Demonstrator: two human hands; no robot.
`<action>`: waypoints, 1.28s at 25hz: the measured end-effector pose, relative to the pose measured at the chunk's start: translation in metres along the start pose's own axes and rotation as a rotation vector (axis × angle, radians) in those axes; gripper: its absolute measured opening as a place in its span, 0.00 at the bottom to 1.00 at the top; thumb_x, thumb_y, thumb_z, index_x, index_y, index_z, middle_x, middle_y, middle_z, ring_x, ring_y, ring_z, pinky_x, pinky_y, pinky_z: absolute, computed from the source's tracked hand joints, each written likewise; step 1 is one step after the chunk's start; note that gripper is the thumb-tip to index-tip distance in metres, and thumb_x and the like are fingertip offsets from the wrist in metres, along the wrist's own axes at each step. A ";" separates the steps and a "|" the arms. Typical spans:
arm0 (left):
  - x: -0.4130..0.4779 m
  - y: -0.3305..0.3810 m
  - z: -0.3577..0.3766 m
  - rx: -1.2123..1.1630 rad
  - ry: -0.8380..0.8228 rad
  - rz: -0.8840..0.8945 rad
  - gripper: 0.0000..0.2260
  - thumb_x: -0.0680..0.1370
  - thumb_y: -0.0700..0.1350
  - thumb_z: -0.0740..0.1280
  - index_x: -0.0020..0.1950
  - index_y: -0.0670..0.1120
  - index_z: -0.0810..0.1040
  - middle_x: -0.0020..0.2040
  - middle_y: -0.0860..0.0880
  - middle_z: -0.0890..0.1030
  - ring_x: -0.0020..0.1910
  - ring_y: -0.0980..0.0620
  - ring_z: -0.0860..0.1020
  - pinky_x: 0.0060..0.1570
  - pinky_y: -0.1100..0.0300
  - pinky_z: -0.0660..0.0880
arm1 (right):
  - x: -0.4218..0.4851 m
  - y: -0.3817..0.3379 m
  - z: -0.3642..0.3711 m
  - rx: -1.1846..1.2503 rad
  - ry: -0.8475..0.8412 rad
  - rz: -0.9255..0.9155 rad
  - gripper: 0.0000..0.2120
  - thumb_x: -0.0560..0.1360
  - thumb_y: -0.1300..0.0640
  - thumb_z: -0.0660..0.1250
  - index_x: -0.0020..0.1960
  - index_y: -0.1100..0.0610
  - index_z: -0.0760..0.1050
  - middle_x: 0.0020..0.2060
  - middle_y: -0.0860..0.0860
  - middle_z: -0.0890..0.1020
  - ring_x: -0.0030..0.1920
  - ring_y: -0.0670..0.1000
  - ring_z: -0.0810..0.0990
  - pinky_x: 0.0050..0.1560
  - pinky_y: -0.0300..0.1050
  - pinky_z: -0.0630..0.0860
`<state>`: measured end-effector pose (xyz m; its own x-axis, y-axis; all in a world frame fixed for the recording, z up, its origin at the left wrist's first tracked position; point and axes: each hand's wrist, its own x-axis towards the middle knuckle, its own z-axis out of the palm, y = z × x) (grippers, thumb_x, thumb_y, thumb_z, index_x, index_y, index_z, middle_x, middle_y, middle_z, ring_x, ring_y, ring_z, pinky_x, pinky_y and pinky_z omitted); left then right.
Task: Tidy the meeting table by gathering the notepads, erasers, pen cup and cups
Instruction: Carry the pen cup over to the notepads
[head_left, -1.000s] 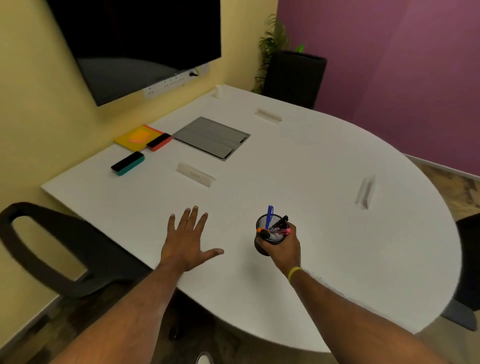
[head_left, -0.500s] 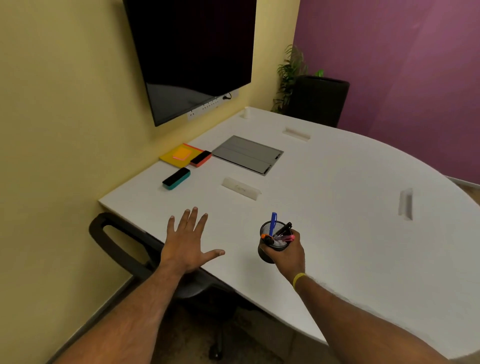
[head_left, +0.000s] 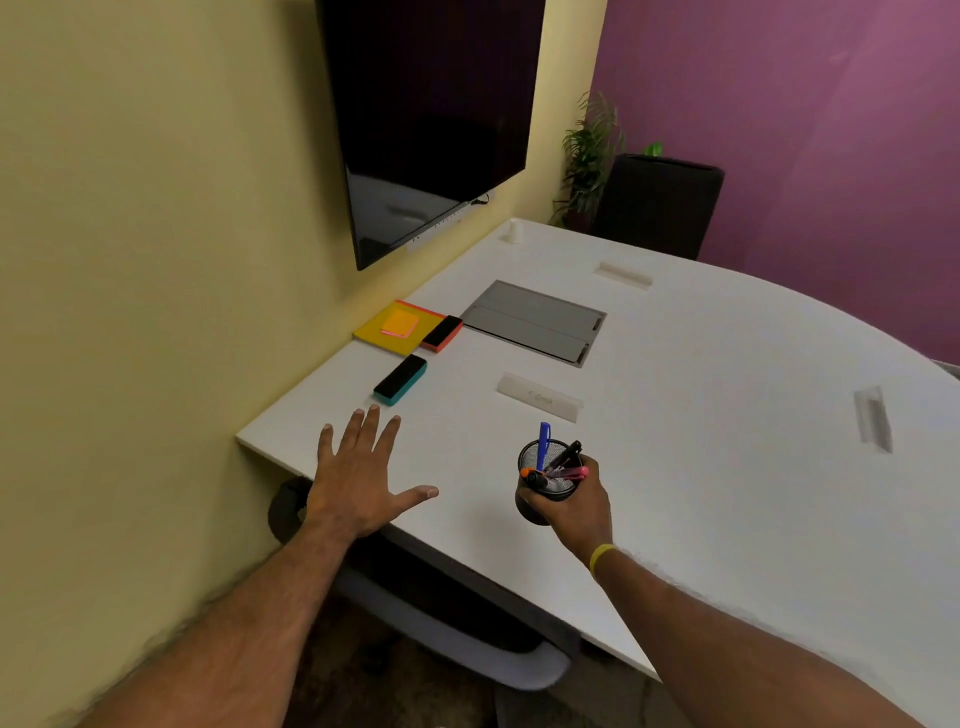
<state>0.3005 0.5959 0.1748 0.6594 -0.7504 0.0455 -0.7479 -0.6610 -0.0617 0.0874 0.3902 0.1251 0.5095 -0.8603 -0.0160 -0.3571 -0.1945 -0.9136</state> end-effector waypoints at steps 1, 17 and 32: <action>0.011 -0.014 0.005 0.004 -0.006 -0.004 0.54 0.62 0.83 0.35 0.80 0.52 0.41 0.81 0.45 0.43 0.80 0.46 0.41 0.76 0.39 0.42 | 0.011 -0.001 0.014 0.001 -0.004 0.003 0.35 0.58 0.37 0.80 0.59 0.39 0.66 0.46 0.37 0.81 0.46 0.36 0.80 0.42 0.31 0.73; 0.195 -0.174 0.082 -0.060 -0.104 0.052 0.54 0.62 0.83 0.39 0.81 0.53 0.46 0.81 0.47 0.47 0.80 0.48 0.45 0.75 0.40 0.43 | 0.145 -0.055 0.217 0.026 0.014 0.102 0.36 0.58 0.38 0.79 0.60 0.41 0.65 0.48 0.38 0.80 0.48 0.39 0.80 0.44 0.32 0.74; 0.318 -0.273 0.172 -0.124 -0.258 0.248 0.53 0.63 0.83 0.39 0.81 0.52 0.44 0.81 0.47 0.43 0.80 0.47 0.43 0.76 0.43 0.44 | 0.301 -0.132 0.446 0.063 0.024 0.141 0.34 0.61 0.47 0.82 0.58 0.46 0.66 0.48 0.41 0.79 0.49 0.44 0.80 0.45 0.29 0.74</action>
<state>0.7273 0.5391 0.0347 0.4432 -0.8717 -0.2090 -0.8802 -0.4673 0.0828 0.6368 0.3665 0.0593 0.4383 -0.8883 -0.1371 -0.3737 -0.0414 -0.9266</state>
